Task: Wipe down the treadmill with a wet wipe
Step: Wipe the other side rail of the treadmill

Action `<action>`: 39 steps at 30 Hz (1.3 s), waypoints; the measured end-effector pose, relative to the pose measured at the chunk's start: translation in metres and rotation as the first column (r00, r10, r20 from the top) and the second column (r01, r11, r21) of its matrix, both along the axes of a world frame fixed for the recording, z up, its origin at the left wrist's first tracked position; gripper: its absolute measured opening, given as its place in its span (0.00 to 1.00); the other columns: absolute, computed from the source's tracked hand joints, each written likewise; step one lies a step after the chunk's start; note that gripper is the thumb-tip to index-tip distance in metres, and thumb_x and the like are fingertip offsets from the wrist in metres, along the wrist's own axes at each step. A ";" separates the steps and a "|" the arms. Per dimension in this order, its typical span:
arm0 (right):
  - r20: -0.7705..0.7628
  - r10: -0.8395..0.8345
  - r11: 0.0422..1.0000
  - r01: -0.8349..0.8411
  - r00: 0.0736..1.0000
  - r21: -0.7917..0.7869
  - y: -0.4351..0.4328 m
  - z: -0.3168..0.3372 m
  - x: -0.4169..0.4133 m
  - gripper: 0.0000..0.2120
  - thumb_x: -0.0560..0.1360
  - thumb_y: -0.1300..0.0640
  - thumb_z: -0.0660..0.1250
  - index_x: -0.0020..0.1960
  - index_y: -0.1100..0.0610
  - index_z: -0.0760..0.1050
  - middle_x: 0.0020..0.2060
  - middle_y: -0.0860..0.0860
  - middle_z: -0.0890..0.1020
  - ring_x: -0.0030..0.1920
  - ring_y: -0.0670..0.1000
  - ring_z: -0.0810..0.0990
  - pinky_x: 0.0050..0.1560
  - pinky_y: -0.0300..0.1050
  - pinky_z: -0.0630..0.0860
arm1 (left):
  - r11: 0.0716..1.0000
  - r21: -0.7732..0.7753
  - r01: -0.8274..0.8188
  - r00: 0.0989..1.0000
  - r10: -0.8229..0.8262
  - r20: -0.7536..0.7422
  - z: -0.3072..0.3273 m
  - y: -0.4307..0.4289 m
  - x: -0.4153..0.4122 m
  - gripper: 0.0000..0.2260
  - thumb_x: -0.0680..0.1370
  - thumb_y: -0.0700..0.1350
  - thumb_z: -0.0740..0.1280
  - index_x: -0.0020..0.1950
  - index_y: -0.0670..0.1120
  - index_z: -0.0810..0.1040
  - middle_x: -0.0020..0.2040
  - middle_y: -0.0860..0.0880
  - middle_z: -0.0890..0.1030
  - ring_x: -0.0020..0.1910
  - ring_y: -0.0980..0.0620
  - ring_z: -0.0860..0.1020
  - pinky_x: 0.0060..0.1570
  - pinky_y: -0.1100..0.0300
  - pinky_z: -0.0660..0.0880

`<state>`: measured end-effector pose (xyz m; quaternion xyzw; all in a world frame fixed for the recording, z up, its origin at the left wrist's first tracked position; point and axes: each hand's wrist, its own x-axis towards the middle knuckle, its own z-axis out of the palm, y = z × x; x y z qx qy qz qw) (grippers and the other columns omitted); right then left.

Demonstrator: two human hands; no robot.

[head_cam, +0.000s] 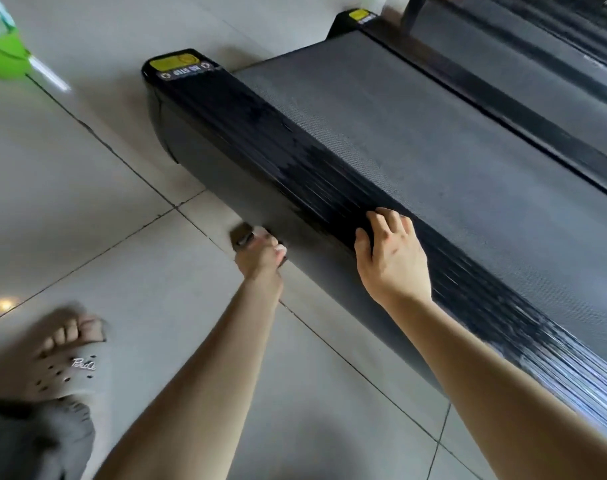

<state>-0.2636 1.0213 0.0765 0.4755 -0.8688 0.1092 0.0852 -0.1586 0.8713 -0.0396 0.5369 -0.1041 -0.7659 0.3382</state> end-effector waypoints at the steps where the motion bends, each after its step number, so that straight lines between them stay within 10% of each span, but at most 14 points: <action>1: -0.009 0.002 1.000 -0.002 1.000 -0.003 0.000 0.000 0.001 0.18 0.83 0.50 0.58 0.66 0.60 0.75 0.65 0.55 0.77 0.64 0.58 0.73 0.57 0.52 0.76 | 0.998 0.015 -0.065 0.998 0.065 -0.020 -0.001 -0.012 0.002 0.07 0.80 0.31 0.63 0.47 0.43 0.73 0.38 0.47 0.72 0.29 0.52 0.71 0.24 0.66 0.71; 10: -0.034 0.006 1.000 -0.007 0.999 -0.021 -0.003 -0.002 0.000 0.17 0.81 0.51 0.58 0.63 0.60 0.76 0.62 0.55 0.77 0.60 0.58 0.74 0.55 0.53 0.75 | 0.931 0.195 0.307 0.910 -0.228 -0.346 -0.025 0.115 -0.018 0.08 0.77 0.30 0.63 0.41 0.39 0.77 0.34 0.44 0.79 0.29 0.52 0.75 0.30 0.65 0.76; 17: -0.065 0.006 1.000 -0.008 0.998 -0.029 -0.003 -0.004 0.000 0.15 0.81 0.52 0.59 0.59 0.60 0.76 0.59 0.56 0.78 0.57 0.59 0.74 0.53 0.54 0.76 | 0.980 -0.179 -0.085 0.986 0.057 -0.156 0.005 -0.003 0.004 0.15 0.77 0.29 0.58 0.38 0.48 0.72 0.30 0.52 0.71 0.27 0.56 0.69 0.31 0.65 0.69; 26: -0.114 0.013 0.999 -0.019 0.993 -0.046 -0.004 -0.007 0.000 0.12 0.81 0.54 0.59 0.56 0.61 0.75 0.54 0.58 0.78 0.53 0.60 0.74 0.51 0.55 0.75 | 0.909 -0.270 0.317 0.948 -0.312 0.060 0.025 0.120 -0.009 0.10 0.74 0.28 0.63 0.39 0.42 0.75 0.32 0.47 0.77 0.35 0.48 0.77 0.50 0.53 0.80; 30: -0.109 0.021 0.999 -0.026 0.994 -0.047 -0.003 -0.006 0.001 0.12 0.81 0.54 0.58 0.54 0.61 0.75 0.51 0.58 0.78 0.51 0.59 0.74 0.51 0.54 0.74 | 0.850 -0.425 0.312 0.947 -0.244 0.207 0.043 0.091 -0.003 0.11 0.75 0.29 0.62 0.37 0.43 0.75 0.34 0.48 0.77 0.35 0.50 0.77 0.39 0.62 0.79; 39: -0.097 0.000 1.000 0.000 0.995 0.001 -0.005 -0.001 0.000 0.11 0.80 0.54 0.58 0.52 0.60 0.75 0.49 0.57 0.77 0.50 0.59 0.73 0.51 0.53 0.73 | 0.927 -0.212 0.309 0.912 -0.225 0.344 0.039 0.014 0.001 0.07 0.82 0.35 0.62 0.55 0.45 0.75 0.42 0.46 0.77 0.36 0.49 0.78 0.33 0.63 0.78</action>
